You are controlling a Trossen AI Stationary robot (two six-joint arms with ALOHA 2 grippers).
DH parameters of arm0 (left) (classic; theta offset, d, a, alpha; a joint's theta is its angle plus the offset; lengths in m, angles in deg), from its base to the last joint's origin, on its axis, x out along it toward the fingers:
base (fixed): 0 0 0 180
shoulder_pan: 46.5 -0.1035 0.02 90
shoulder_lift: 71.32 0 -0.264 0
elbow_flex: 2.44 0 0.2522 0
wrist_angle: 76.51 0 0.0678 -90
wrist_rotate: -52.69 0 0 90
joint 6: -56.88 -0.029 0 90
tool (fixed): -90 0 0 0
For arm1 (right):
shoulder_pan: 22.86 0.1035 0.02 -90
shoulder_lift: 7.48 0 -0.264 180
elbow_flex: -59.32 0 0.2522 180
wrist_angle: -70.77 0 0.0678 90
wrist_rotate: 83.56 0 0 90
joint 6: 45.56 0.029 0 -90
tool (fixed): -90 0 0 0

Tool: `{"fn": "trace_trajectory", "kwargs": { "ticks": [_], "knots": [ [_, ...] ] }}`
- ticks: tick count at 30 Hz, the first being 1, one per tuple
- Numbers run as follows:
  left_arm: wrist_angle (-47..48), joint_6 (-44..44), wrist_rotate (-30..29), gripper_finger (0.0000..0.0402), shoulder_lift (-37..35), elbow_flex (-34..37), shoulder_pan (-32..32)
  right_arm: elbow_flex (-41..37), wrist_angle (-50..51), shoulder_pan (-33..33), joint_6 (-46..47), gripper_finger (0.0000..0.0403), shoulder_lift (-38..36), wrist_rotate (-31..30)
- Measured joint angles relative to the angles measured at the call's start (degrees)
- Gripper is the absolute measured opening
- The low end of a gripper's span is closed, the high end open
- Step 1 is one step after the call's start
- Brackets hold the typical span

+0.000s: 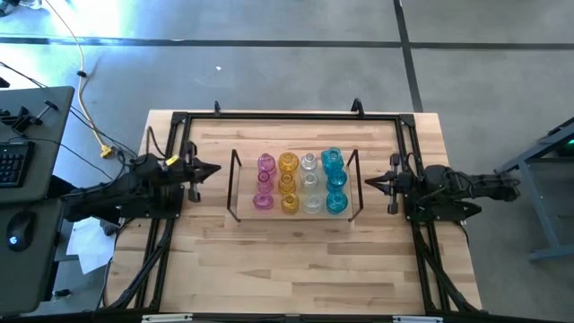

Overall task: Sort vases onto shelf
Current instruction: Return to Home Position

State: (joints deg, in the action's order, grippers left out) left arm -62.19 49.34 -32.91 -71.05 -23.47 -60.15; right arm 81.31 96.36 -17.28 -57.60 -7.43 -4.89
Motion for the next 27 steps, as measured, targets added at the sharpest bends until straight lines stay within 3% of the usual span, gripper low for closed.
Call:
{"fn": "trace_trajectory", "kwargs": {
  "ticks": [4, 13, 21, 27],
  "knots": [
    [-7.5, 1.2, -0.4, 0.0000, 0.3, 6.4, 0.0, -0.6, -1.8, -1.5, 0.8, 0.0000, 0.0, 0.8],
    [-5.7, 1.9, -2.0, 0.0000, 0.0, 6.6, -0.1, -7.2, -12.9, -5.2, 0.2, 0.0000, 0.0, 3.3],
    [-4.6, 1.8, -2.1, 0.0000, 0.0, 6.6, -0.1, -7.3, -13.2, -9.9, 1.5, 0.0000, 0.0, 4.7],
    [-3.2, 1.8, -2.1, 0.0000, 0.0, 6.6, -0.1, -7.3, -13.2, -13.0, 2.4, 0.0000, 0.0, 9.5]
  ]
}}
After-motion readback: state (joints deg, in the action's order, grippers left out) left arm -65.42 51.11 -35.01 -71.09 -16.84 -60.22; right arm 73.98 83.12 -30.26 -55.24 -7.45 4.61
